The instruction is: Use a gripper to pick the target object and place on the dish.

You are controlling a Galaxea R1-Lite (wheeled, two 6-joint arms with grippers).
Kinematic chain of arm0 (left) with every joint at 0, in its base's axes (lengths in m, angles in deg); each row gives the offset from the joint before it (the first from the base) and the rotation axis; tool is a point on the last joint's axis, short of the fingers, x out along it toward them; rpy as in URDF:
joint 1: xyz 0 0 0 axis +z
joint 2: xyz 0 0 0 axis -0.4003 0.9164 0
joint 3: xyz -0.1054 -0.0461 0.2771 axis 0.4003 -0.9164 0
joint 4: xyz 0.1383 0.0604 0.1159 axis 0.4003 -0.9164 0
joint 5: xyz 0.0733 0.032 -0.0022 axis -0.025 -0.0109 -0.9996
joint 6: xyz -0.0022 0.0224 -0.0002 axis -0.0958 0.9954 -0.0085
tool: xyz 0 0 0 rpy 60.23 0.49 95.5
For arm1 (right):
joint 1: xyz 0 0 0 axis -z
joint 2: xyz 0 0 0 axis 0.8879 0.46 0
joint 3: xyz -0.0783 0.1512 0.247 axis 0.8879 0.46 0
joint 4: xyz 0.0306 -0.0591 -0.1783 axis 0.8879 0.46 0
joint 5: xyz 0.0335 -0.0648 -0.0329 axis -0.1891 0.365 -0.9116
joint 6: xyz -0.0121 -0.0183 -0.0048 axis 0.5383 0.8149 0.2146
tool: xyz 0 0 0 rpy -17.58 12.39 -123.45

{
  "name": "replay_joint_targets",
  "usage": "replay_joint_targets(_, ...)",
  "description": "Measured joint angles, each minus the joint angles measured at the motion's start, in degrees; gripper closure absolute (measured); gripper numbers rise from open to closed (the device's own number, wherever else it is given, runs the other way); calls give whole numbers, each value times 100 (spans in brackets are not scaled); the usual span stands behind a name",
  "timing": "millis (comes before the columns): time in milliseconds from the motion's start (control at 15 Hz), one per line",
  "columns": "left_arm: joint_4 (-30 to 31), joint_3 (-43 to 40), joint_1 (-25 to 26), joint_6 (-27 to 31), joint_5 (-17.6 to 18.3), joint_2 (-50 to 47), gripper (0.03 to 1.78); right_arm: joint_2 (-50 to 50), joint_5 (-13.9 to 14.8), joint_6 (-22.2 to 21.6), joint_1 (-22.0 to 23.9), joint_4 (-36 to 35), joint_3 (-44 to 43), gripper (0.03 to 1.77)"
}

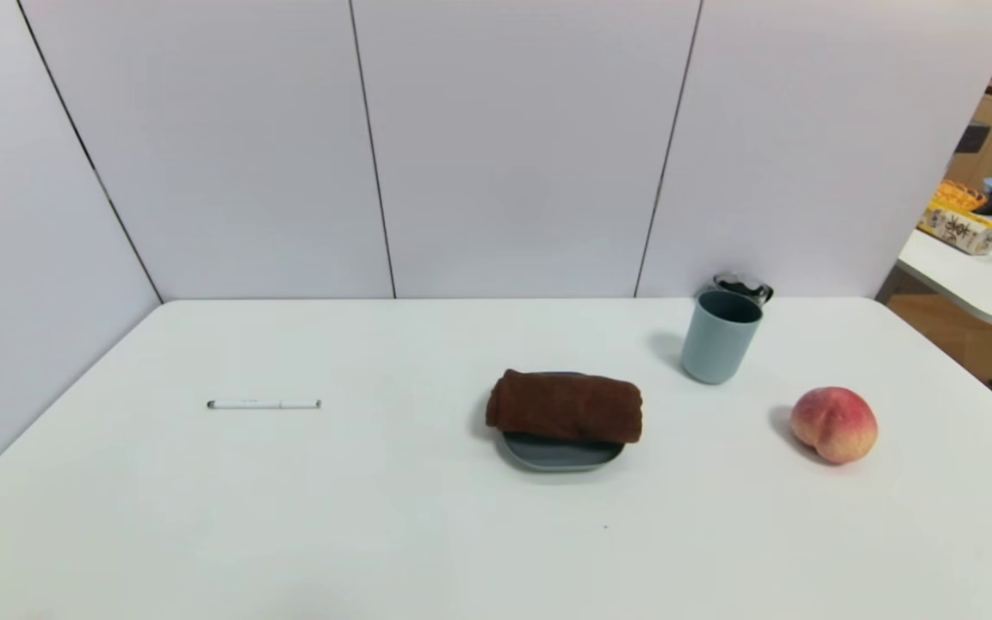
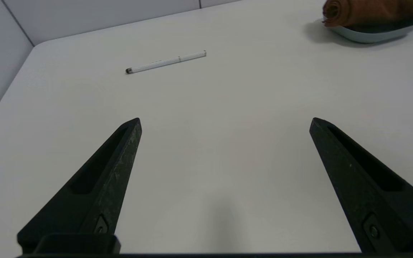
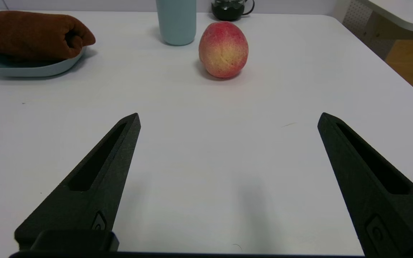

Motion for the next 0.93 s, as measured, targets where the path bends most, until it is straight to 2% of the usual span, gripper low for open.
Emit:
replay_joint_targets(200, -146, -232, -27, -55, -1062, -417, 12, 0, -2, -2, 0, 0, 0, 9)
replay_joint_targets(267, -330, -276, -33, -21, -1268, -508, 12, 0, -2, 0, 0, 0, 0, 9)
replay_joint_targets(600, -366, -313, -43, -7, -1306, -669, 12, 0, -5, 0, 0, 2, 0, 9)
replay_joint_targets(933, -351, -316, -40, -460, -1356, -680, 12, 0, -2, 2, 0, 0, 0, 9)
